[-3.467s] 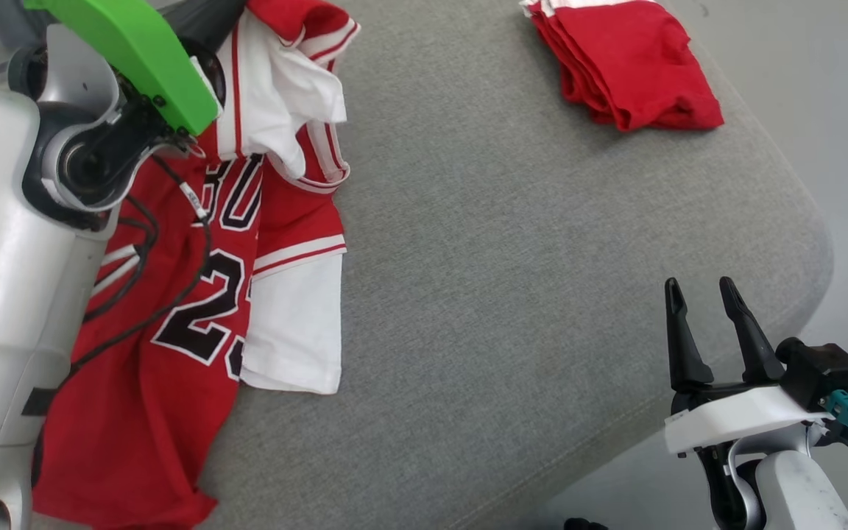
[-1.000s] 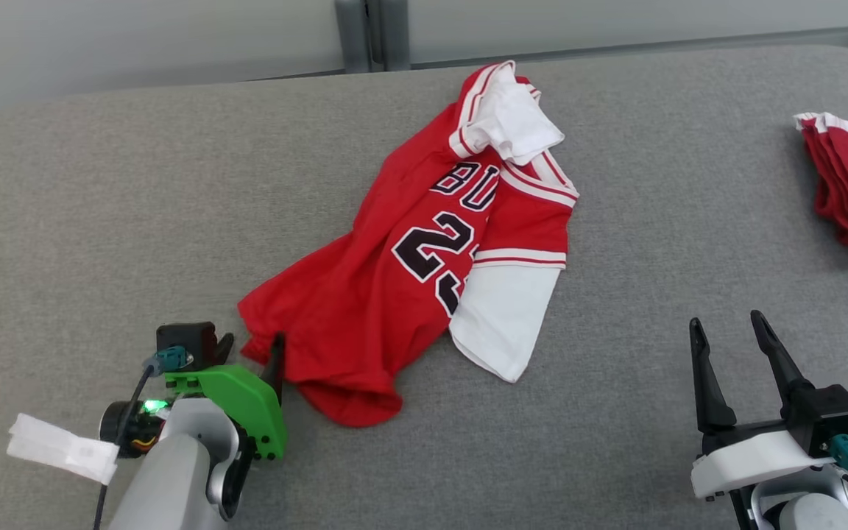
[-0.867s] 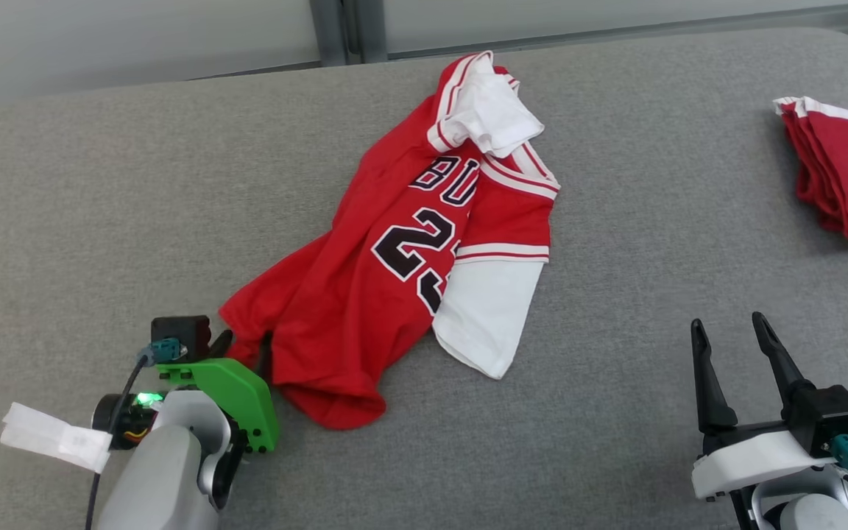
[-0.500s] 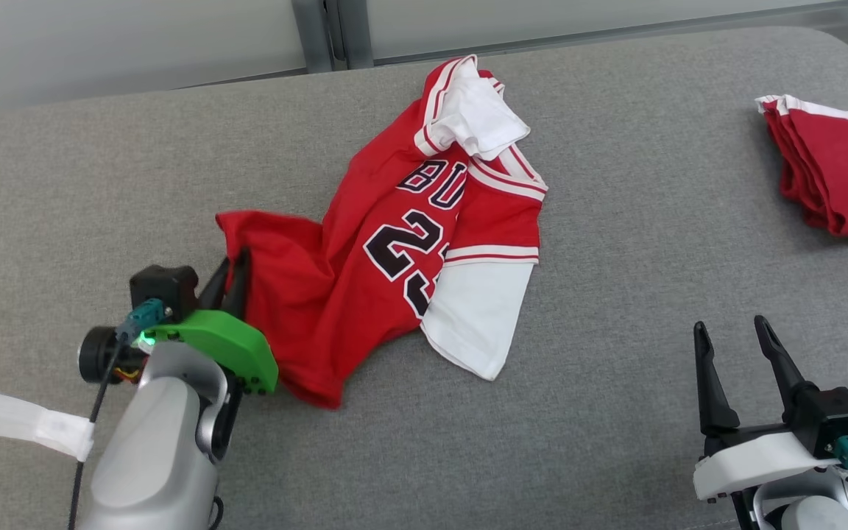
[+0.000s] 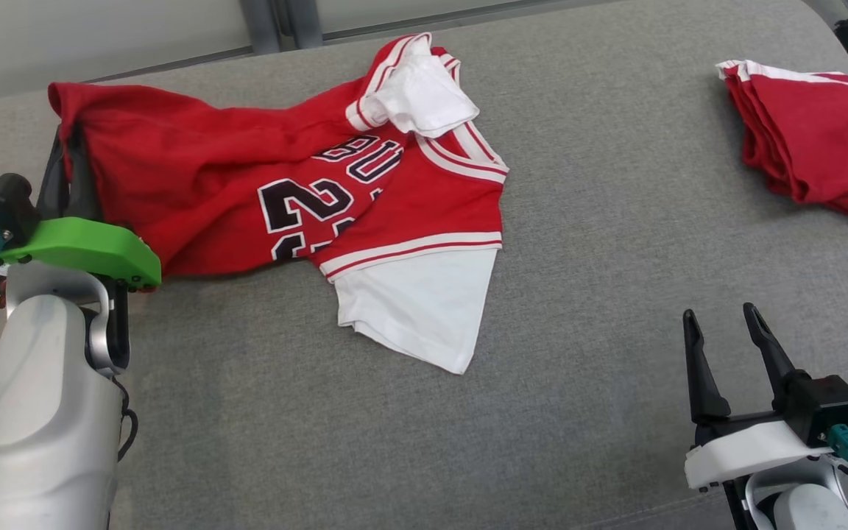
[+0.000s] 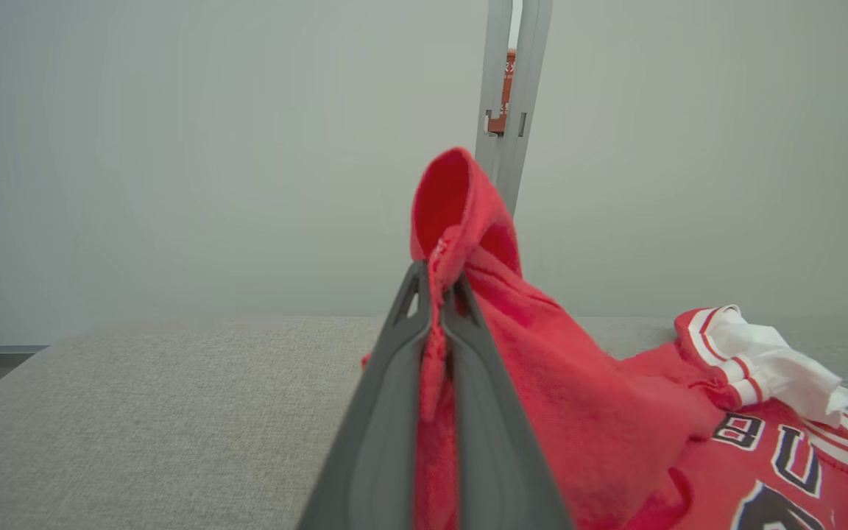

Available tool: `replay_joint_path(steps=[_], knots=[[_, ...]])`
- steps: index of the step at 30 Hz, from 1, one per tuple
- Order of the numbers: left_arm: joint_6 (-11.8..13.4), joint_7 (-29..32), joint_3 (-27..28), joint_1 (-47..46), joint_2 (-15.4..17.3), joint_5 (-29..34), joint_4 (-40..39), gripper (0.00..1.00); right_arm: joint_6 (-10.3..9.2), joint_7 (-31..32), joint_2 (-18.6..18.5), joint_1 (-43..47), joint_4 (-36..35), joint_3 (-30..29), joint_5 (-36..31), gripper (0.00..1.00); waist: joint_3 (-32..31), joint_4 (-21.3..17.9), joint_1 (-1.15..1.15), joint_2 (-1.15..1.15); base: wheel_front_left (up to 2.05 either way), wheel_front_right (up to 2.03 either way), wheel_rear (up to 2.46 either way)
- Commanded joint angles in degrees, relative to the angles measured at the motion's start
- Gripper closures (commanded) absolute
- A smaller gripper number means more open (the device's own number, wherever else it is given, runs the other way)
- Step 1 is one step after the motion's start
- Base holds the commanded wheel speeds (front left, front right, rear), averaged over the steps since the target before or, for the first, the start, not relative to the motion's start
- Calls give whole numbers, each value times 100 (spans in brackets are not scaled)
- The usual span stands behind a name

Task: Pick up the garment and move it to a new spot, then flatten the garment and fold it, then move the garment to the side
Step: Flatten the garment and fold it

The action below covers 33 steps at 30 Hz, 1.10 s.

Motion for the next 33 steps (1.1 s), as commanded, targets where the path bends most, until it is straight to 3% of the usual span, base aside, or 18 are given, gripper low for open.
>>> replay_joint_path(steps=[1,9,19,27,28,29,30,31,33], knots=[[32,-81,51,-81,42,-3,-24,100,-9,2,-10,16,17,-35,29,0,62,-171,0,0,0,0,0],[-110,-160,32,760,-291,-105,-704,100,-9,2,-8,288,63,-101,157,0,-225,-17,0,0,0,0,0],[89,148,-396,2738,-831,-509,-2269,100,-9,2,-8,530,112,-81,85,0,-715,875,0,0,0,0,0],[184,458,-963,3555,-943,-1170,-2157,100,-9,2,-8,546,151,-19,55,0,-810,1249,0,0,0,0,0],[194,442,-1037,3525,-944,-1180,-2041,78,-9,2,-9,558,175,4,62,0,-811,1269,0,0,0,0,0],[191,430,-1108,3489,-948,-1180,-1972,63,-10,2,-12,565,181,-2,71,0,-810,1283,0,0,0,0,0],[171,421,-1177,3446,-952,-1238,-1886,8,-10,2,-17,570,191,-1,81,0,-805,1294,0,0,0,0,0],[161,427,-1233,3425,-954,-1267,-1826,0,-9,2,-13,571,203,9,89,0,-800,1297,0,0,0,0,0],[197,367,-1328,3398,-954,-1287,-1734,0,-9,2,-13,569,213,20,107,0,-782,1300,0,0,0,0,0]])
